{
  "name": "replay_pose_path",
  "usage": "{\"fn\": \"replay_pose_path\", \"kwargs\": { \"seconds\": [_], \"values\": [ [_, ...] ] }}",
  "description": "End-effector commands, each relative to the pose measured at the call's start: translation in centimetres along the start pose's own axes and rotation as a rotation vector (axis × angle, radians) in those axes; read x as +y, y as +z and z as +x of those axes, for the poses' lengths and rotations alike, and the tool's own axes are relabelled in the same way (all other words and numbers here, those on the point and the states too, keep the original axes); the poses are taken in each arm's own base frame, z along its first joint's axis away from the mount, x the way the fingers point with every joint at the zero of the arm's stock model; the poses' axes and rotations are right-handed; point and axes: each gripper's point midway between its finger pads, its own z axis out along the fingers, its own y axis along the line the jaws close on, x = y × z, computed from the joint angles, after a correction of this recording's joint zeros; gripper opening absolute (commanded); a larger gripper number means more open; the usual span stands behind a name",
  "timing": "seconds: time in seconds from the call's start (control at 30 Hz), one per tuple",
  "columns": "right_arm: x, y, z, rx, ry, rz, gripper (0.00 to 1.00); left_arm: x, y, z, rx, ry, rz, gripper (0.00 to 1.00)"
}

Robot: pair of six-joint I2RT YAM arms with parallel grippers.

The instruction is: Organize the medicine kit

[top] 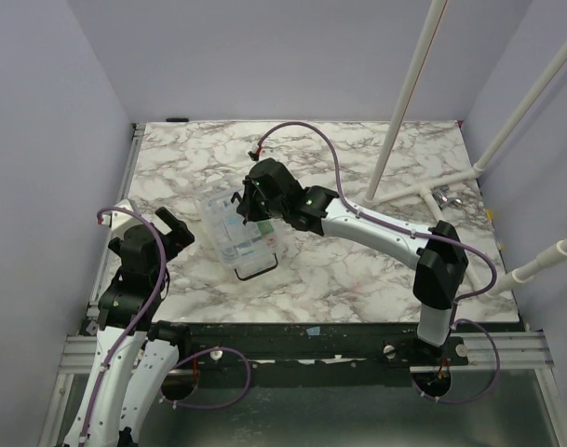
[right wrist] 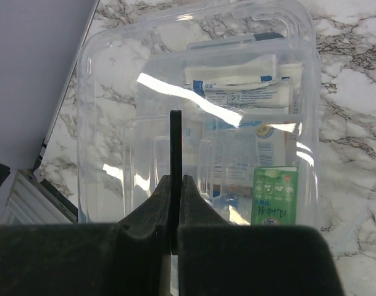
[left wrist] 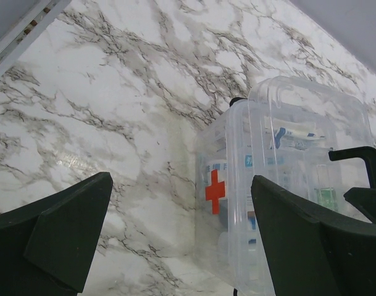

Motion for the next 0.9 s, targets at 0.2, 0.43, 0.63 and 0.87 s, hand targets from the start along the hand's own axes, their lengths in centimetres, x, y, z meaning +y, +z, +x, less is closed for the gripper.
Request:
{"fn": "replay_pose_path", "kwargs": {
  "seconds": [0.2, 0.43, 0.63, 0.87],
  "values": [
    [0.3, 1.7, 1.8, -0.006, 0.025, 0.056, 0.01, 0.2, -0.4, -0.4, -0.019, -0.011, -0.005, 0.99],
    [-0.5, 2.5, 2.5, -0.006, 0.018, 0.091, 0.01, 0.1, -0.4, -0.3, -0.018, -0.012, 0.001, 0.99],
    [-0.9, 3.0, 2.8, -0.009, 0.010, 0.109, 0.01, 0.0, -0.3, -0.3, -0.016, -0.012, 0.005, 0.99],
    [-1.3, 3.3, 2.9, -0.006, -0.009, 0.128, 0.01, 0.0, -0.2, -0.2, -0.009, -0.009, 0.006, 0.99]
  ]
}}
